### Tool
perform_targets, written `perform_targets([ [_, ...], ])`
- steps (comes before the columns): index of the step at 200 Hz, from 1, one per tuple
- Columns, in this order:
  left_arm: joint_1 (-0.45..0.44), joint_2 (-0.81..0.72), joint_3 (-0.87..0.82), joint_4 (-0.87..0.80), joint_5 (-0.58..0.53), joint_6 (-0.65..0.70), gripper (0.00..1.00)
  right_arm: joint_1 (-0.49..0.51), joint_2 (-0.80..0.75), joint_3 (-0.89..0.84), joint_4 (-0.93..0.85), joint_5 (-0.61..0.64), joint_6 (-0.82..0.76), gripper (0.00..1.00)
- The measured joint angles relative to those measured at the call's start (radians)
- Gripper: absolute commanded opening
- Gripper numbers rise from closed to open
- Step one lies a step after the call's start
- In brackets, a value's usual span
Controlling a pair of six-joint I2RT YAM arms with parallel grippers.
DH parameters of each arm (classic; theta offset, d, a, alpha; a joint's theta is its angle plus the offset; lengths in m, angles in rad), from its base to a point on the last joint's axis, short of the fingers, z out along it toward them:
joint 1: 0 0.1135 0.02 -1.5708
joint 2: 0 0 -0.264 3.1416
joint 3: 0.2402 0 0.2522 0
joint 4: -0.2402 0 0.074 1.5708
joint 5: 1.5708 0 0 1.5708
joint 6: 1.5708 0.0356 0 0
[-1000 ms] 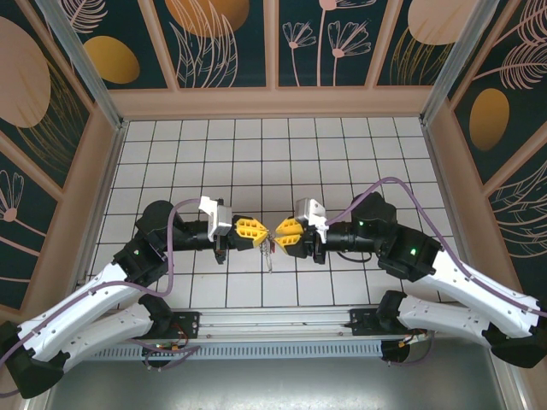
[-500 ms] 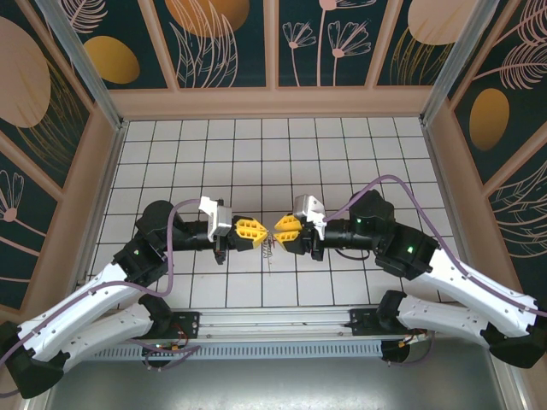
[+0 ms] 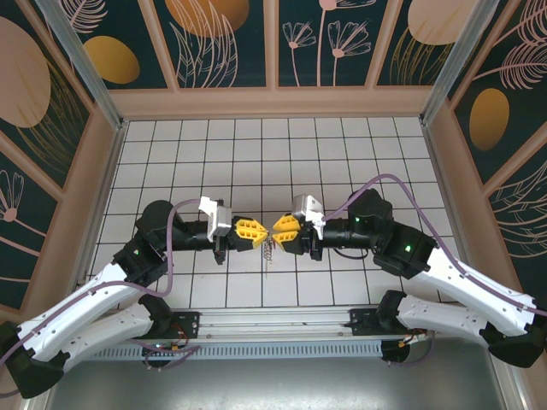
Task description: Put the keys on the keyring
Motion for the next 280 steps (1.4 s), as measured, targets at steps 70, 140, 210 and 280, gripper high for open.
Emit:
perform_targets([
  [70,0.0,0.0,0.011,-0.007,0.007,0.0,0.0,-0.01,0.0,0.0,0.006,-0.003,0.008,0.27],
  [140,0.0,0.0,0.016,-0.007,0.033,-0.001,0.0,-0.013,0.002,-0.001,0.011,-0.011,0.012,0.27],
  [210,0.0,0.007,0.016,-0.006,0.048,-0.001,0.0,-0.015,0.013,-0.006,0.018,-0.043,0.014,0.26],
  [280,0.0,0.013,0.023,-0.006,0.063,-0.001,0.0,-0.015,-0.009,-0.027,0.053,-0.06,0.014,0.07],
])
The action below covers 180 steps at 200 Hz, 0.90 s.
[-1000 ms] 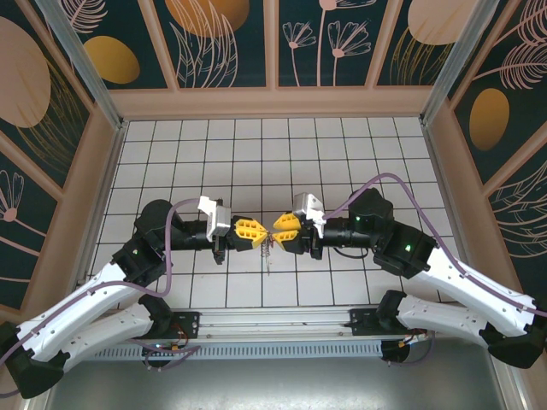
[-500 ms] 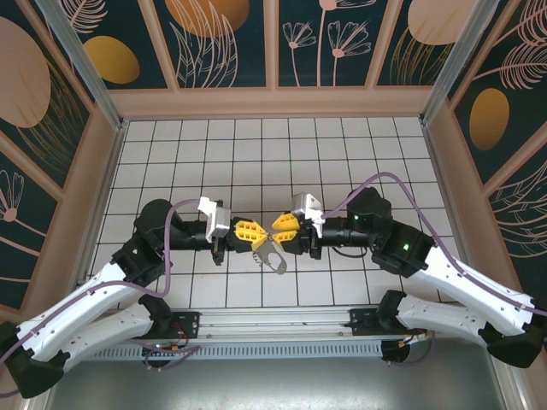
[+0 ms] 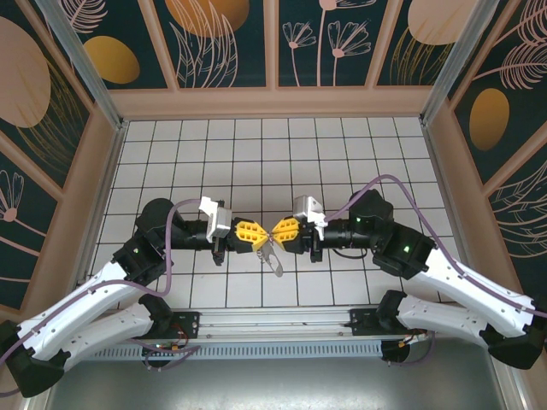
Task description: Put the keys on the keyring
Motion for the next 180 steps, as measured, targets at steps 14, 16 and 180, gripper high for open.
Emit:
perform_targets([
  [14,0.0,0.0,0.002,0.0,0.003,0.0,0.0,0.0,0.0,0.0,0.003,0.0,0.0,0.05],
  [16,0.0,0.0,0.002,-0.001,0.004,0.0,0.0,0.0,0.0,0.0,0.003,0.0,0.0,0.05],
  [180,0.0,0.007,0.011,-0.029,-0.021,0.008,0.0,0.03,-0.11,-0.032,-0.009,0.098,0.0,0.32],
])
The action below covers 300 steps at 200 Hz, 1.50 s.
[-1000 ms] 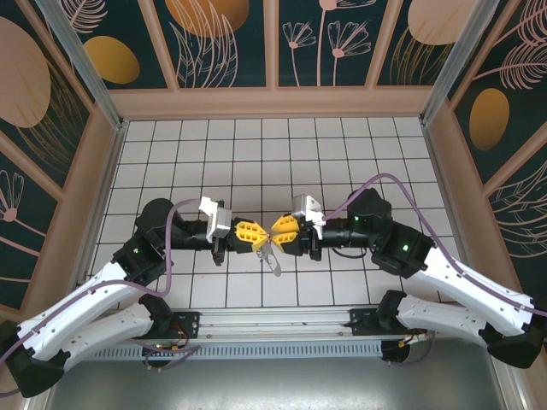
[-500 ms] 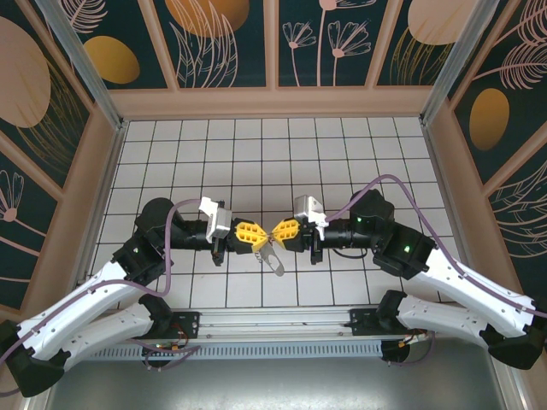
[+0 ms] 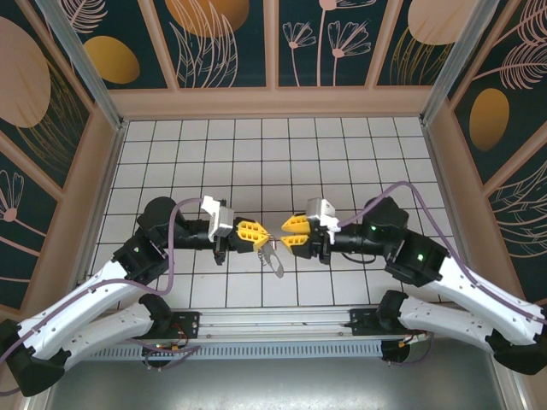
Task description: Put the keys on the keyring
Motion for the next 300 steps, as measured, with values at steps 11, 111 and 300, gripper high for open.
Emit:
perform_targets([
  [11,0.0,-0.003,-0.001,0.0,-0.011,-0.001,0.0,0.013,-0.019,-0.008,0.021,0.024,0.0,0.34],
  [111,0.0,-0.016,-0.024,0.014,-0.029,-0.008,0.0,0.045,0.073,-0.058,0.169,0.031,0.0,0.3],
  [300,0.011,0.047,0.099,-0.334,-0.187,0.186,0.18,0.058,0.244,0.186,-0.216,0.205,-0.121,0.0],
])
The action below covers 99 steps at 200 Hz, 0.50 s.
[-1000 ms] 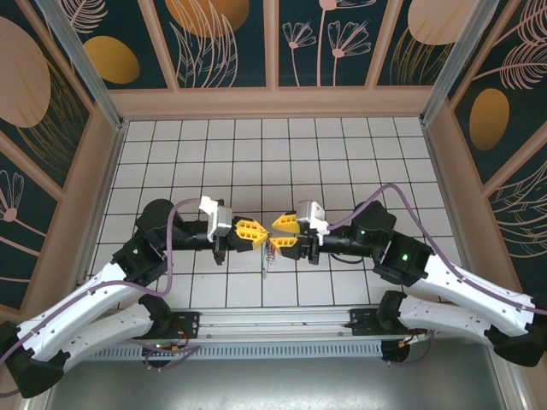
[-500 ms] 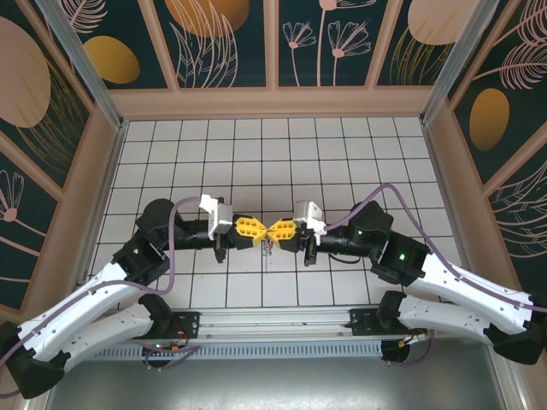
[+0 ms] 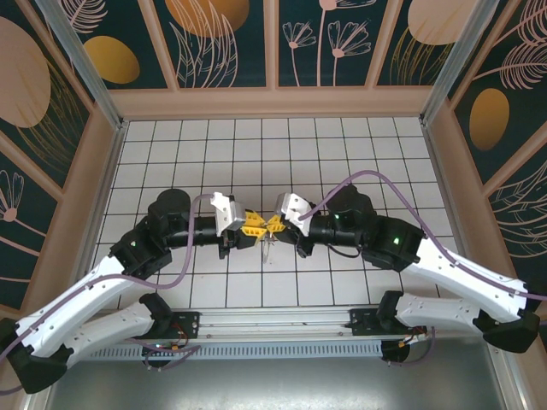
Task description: Put the keys on the keyring
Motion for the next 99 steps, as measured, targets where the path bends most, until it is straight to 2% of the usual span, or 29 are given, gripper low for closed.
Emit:
perform_targets([
  [48,0.002,0.024,0.005,-0.074,-0.012,0.044,0.0,0.0,0.072,0.067,-0.128,0.014,-0.042,0.0],
  [92,0.002,0.022,0.003,-0.077,-0.01,0.046,0.0,0.005,0.081,0.088,-0.163,0.018,-0.067,0.0],
  [99,0.002,0.019,0.002,-0.072,-0.007,0.043,0.0,0.005,0.077,0.088,-0.163,0.015,-0.067,0.04],
])
